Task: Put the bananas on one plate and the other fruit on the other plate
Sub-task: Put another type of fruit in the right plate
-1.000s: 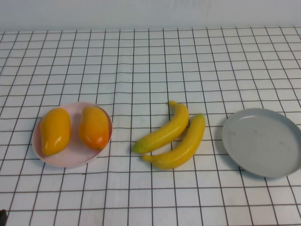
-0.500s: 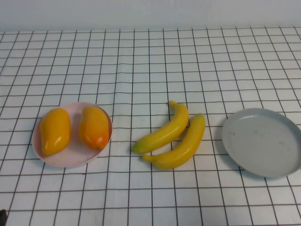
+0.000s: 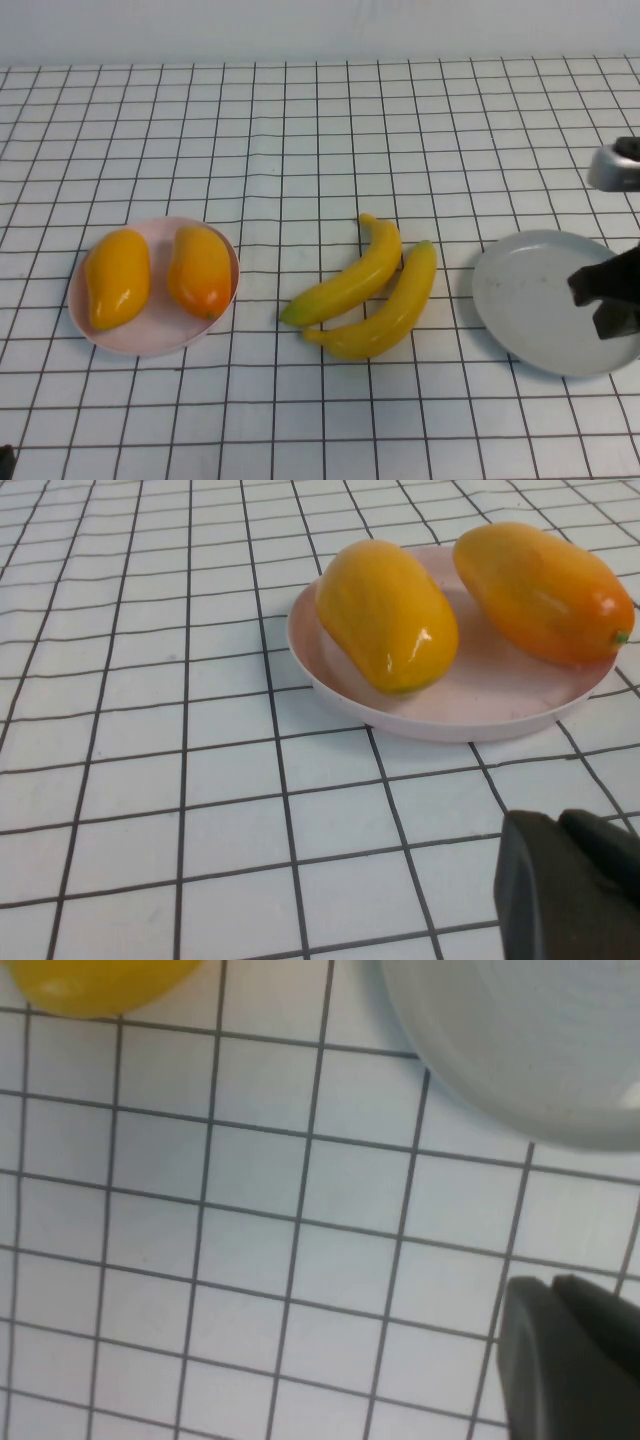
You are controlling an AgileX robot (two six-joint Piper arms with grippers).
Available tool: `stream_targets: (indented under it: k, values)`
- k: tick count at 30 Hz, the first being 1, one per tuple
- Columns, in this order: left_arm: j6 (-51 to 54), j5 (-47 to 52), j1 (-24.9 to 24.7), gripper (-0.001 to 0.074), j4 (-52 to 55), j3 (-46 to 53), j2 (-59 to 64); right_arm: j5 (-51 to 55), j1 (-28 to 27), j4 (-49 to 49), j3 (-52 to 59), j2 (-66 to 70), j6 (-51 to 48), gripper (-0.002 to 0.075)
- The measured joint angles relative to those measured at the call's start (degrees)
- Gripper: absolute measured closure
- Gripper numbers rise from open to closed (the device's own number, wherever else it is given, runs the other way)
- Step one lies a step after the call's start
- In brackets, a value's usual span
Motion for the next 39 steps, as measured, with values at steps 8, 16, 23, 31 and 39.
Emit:
stream_targets:
  k: [8, 16, 23, 31, 39]
  values:
    - [0.0, 0.0, 0.0, 0.0738, 0.0, 0.0, 0.0, 4.09, 6.39, -3.81, -11.0, 11.21, 3.47, 0.0742]
    - [0.0, 0.0, 0.0, 0.0738, 0.0, 0.0, 0.0, 5.17, 11.91, -6.84, -23.66, 23.93, 3.75, 0.0741]
    - [0.0, 0.0, 0.0, 0.0738, 0.0, 0.0, 0.0, 5.3, 14.34, -6.03, -33.91, 34.72, 4.44, 0.0508]
    - [0.0, 0.0, 0.0, 0.0738, 0.0, 0.0, 0.0, 5.3, 14.34, -5.74, -43.94, 45.58, 10.42, 0.0217]
    - [0.0, 0.0, 0.0, 0.0738, 0.0, 0.0, 0.0, 5.3, 14.34, -6.56, -45.07, 51.03, 15.08, 0.0298]
